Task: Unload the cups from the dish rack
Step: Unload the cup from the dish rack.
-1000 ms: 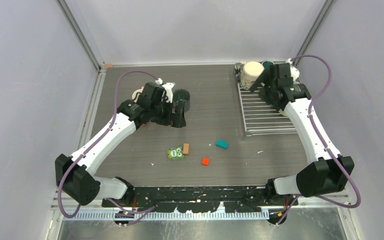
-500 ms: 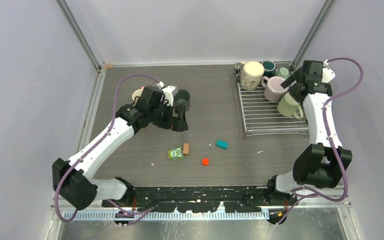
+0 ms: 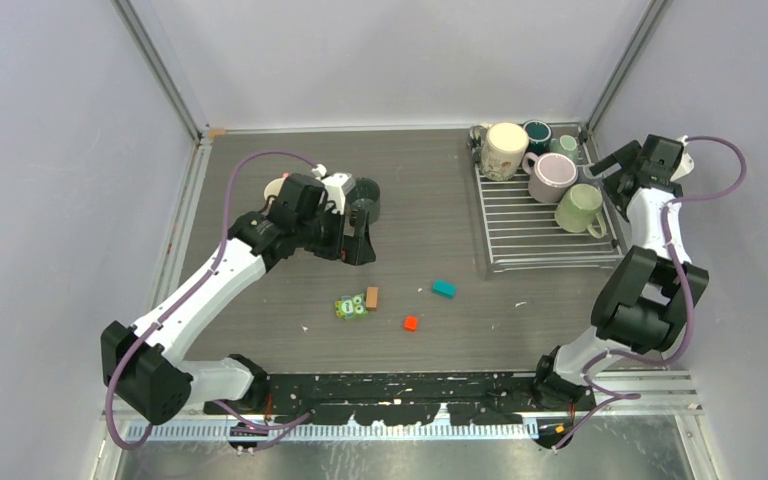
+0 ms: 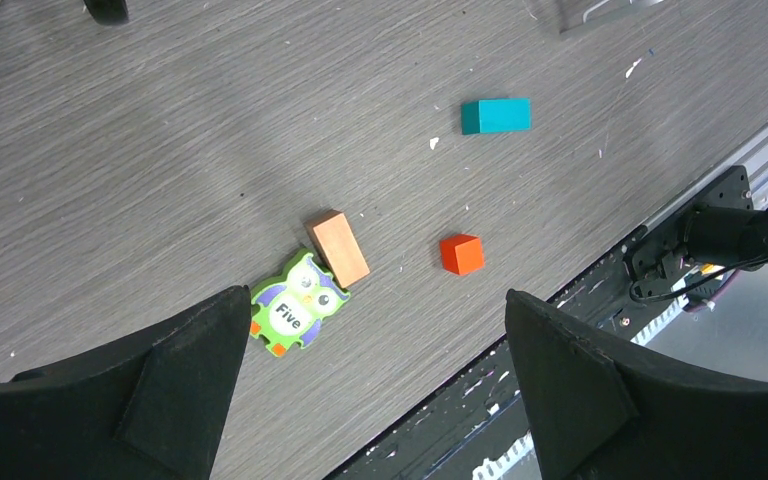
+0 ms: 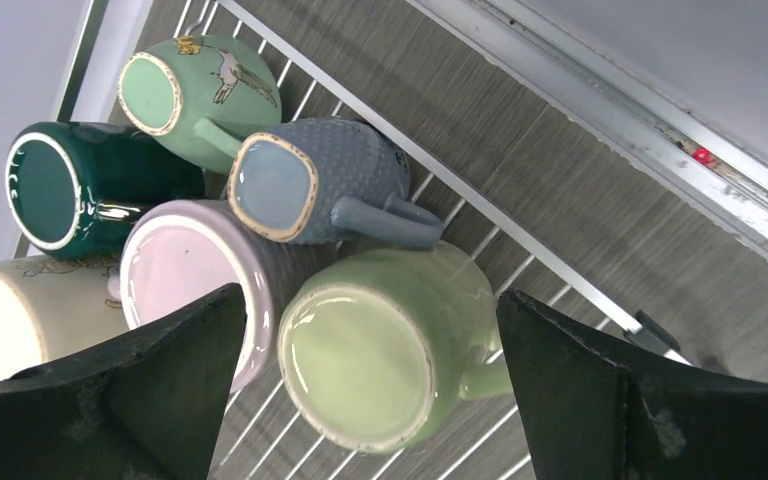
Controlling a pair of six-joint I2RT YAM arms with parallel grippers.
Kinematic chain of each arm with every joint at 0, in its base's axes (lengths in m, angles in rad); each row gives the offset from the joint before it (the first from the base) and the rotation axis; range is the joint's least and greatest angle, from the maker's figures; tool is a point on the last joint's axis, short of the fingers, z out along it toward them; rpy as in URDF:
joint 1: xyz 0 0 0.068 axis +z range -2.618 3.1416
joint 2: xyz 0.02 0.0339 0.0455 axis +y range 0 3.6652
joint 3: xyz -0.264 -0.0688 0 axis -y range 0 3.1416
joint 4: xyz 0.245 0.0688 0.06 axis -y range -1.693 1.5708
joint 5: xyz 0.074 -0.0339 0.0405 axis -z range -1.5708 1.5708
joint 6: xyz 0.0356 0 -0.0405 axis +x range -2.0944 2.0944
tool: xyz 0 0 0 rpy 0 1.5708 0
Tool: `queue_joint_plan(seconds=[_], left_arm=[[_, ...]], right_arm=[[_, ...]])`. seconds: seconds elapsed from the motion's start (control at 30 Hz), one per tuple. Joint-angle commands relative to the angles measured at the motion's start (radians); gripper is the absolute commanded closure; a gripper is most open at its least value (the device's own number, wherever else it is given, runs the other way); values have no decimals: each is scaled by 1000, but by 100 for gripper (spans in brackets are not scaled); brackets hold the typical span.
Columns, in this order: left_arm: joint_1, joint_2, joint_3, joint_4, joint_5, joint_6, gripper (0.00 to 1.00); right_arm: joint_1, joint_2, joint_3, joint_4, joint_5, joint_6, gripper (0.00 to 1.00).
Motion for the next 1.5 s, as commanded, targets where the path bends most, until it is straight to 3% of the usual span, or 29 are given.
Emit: queue_joint_plan(seconds=[0.0, 0.33, 1.07, 1.47], left_arm=[[-4, -26, -1, 40, 14, 21, 0], [-4, -15, 2, 35, 16, 24, 0], [-4, 17, 7, 27, 41, 26, 0], [-5, 27, 7, 26, 57, 27, 0]], right_arm=[[-15, 37, 19, 109, -95, -10, 0], [-16, 102, 9, 102, -135, 24, 0], [-14, -75, -220, 103, -131, 146, 0], [20, -82, -236, 54, -105, 275, 0]])
